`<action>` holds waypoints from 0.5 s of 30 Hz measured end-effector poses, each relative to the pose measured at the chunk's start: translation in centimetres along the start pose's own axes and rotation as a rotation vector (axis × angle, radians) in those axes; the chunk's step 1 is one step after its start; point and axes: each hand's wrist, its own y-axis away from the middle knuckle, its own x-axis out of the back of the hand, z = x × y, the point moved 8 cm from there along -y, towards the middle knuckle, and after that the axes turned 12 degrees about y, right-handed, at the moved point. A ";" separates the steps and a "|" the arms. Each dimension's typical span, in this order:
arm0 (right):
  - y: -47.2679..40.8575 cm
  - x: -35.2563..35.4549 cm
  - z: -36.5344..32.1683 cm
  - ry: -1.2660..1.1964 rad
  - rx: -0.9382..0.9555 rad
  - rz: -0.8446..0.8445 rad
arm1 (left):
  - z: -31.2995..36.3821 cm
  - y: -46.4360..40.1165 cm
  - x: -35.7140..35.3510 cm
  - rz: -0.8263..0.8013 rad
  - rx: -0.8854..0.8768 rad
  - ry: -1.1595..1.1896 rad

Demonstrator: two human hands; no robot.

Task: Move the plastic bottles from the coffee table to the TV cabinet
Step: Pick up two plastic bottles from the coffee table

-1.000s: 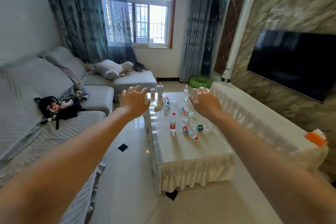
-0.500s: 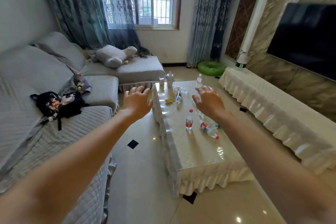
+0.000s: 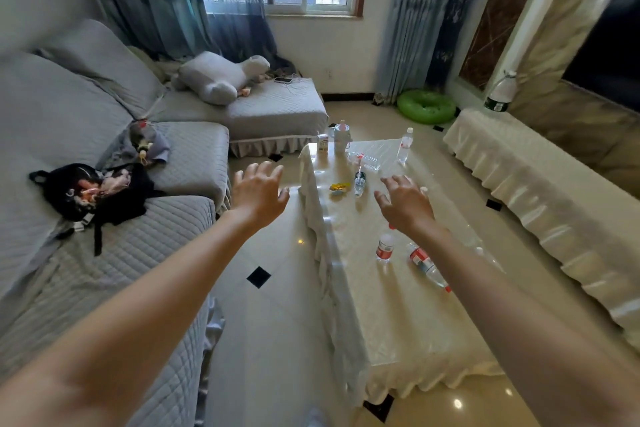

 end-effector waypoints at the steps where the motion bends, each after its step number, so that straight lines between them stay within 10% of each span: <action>1: -1.9 -0.7 0.0 -0.007 0.001 -0.008 | -0.5 -1.8 -0.6 -0.007 0.001 -0.002; 15: -22.7 -9.6 0.3 -0.018 -0.027 -0.126 | -7.7 -21.1 -10.7 -0.116 0.052 0.014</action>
